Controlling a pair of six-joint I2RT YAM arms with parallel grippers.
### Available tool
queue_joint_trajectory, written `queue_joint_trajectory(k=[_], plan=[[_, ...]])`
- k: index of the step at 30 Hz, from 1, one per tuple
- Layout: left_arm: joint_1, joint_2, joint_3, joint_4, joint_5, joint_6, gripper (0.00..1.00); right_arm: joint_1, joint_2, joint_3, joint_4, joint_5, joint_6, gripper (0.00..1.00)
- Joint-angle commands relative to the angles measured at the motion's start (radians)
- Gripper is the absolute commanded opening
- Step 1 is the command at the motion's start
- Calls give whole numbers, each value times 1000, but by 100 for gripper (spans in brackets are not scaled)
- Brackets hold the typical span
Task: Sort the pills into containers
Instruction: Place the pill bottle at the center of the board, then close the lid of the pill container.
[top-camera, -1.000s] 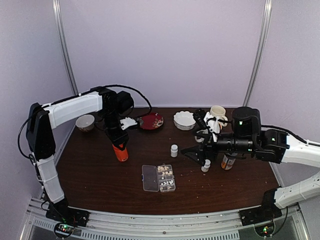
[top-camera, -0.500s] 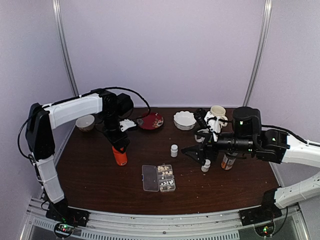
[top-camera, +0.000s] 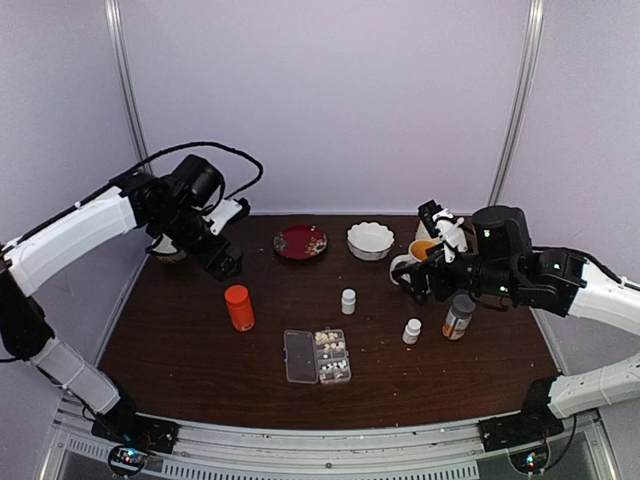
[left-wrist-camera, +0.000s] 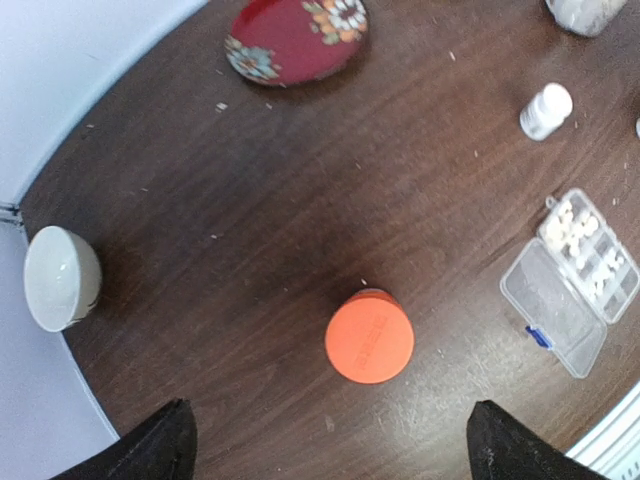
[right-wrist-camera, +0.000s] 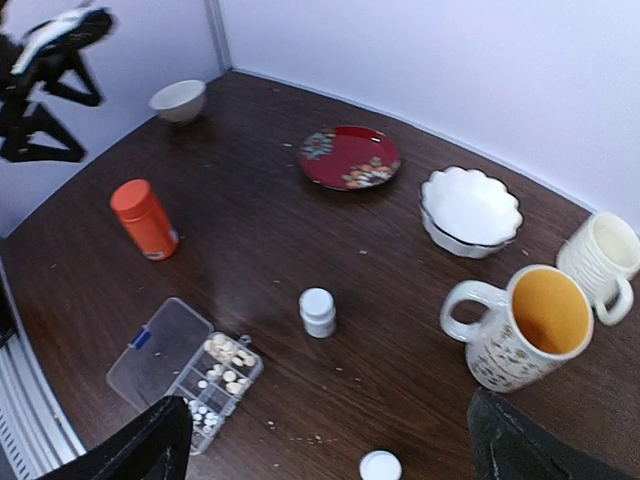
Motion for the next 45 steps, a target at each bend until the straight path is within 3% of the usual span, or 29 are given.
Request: queue_joint_trajectory(k=[1, 7, 11, 15, 19, 23, 26, 33, 36, 39, 42, 45], plan=[[43, -217, -207, 265, -108, -146, 97, -77, -85, -27, -84, 209, 122, 100], [194, -447, -429, 468, -147, -246, 97, -303, -274, -188, 105, 310, 91, 100], [310, -525, -560, 602, -180, -275, 98, -439, -335, -326, 332, 308, 2, 100], [436, -612, -686, 762, -197, -285, 98, -513, -329, -485, 661, 302, -145, 100], [458, -699, -843, 990, -337, -234, 97, -607, -245, -545, 793, 249, -168, 100], [461, -714, -960, 1182, -336, -159, 97, -721, -122, -556, 858, 91, -153, 100], [463, -674, -1010, 1287, -361, -117, 98, -774, -30, -566, 947, 27, -136, 100], [466, -523, -1095, 1547, -421, 14, 98, -816, 212, -637, 1318, 58, -121, 100], [467, -492, -1110, 1581, -422, 7, 97, -827, 293, -704, 1515, 66, -93, 100], [467, -511, -1108, 1555, -393, 4, 98, -829, 315, -734, 1591, 68, -93, 99], [467, -587, -1094, 1458, -340, -37, 97, -829, 246, -738, 1547, 27, -115, 96], [467, -694, -1064, 1291, -331, -149, 98, -827, 93, -721, 1337, -24, -113, 95]])
